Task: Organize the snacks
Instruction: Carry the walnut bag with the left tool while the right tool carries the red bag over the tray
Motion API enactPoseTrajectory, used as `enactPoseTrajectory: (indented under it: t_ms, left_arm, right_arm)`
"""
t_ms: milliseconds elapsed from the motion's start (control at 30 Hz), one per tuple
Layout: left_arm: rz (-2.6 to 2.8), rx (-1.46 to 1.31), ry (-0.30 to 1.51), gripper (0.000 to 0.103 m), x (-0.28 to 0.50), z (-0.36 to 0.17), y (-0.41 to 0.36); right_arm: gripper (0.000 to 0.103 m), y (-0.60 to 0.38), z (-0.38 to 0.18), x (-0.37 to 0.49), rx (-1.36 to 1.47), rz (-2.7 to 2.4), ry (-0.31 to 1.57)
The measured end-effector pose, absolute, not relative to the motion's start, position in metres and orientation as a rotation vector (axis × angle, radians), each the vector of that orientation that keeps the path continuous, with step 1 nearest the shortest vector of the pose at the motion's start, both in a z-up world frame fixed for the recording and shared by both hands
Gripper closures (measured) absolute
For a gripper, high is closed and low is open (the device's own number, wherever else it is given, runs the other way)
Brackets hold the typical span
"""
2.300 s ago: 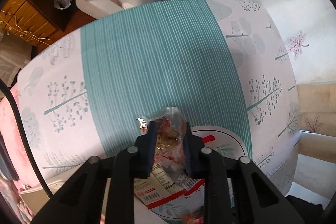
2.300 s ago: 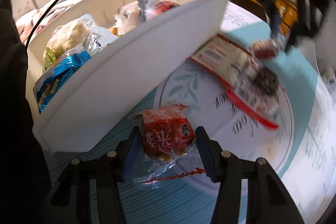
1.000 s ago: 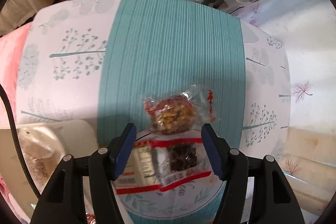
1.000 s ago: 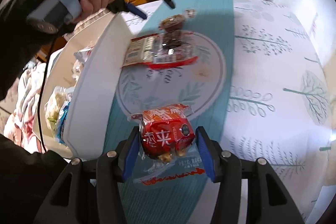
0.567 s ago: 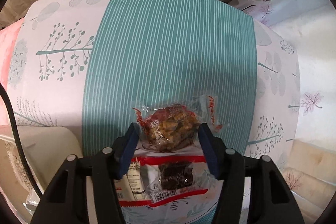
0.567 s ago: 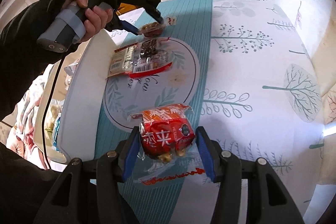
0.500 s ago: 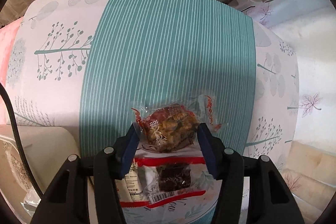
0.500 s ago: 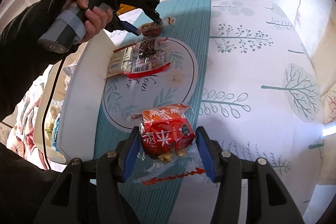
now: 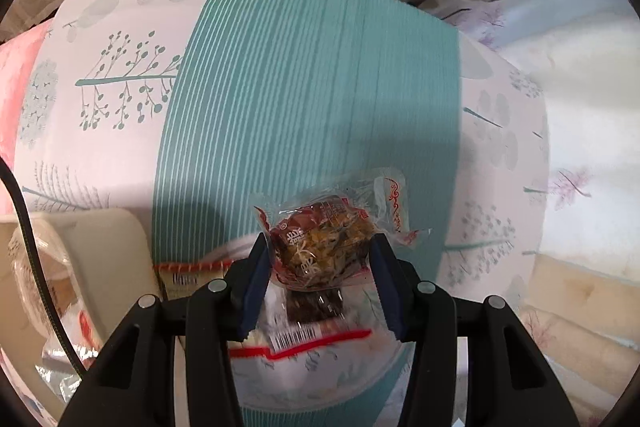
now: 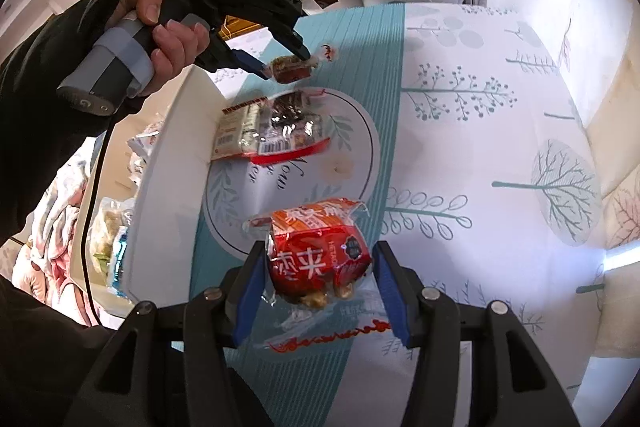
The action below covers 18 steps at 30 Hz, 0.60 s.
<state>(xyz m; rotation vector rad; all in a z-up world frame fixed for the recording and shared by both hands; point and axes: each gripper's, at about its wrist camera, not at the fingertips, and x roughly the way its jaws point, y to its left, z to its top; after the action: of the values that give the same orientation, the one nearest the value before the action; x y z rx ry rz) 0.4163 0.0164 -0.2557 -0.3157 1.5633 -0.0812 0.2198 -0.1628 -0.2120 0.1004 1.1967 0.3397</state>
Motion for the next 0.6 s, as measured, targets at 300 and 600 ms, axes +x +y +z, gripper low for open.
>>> enactPoseTrajectory:
  t_ms: [300, 600]
  left_arm:
    - [-0.164, -0.312, 1.521, 0.056, 0.377, -0.194, 0.022]
    - [-0.219, -0.346, 1.420, 0.055, 0.321, -0.129, 0.061]
  right_arm:
    - [0.050, -0.151, -0.184, 0.215, 0.114, 0.307, 1.163]
    - [0.050, -0.125, -0.165, 0.201, 0.163, 0.265, 1.140]
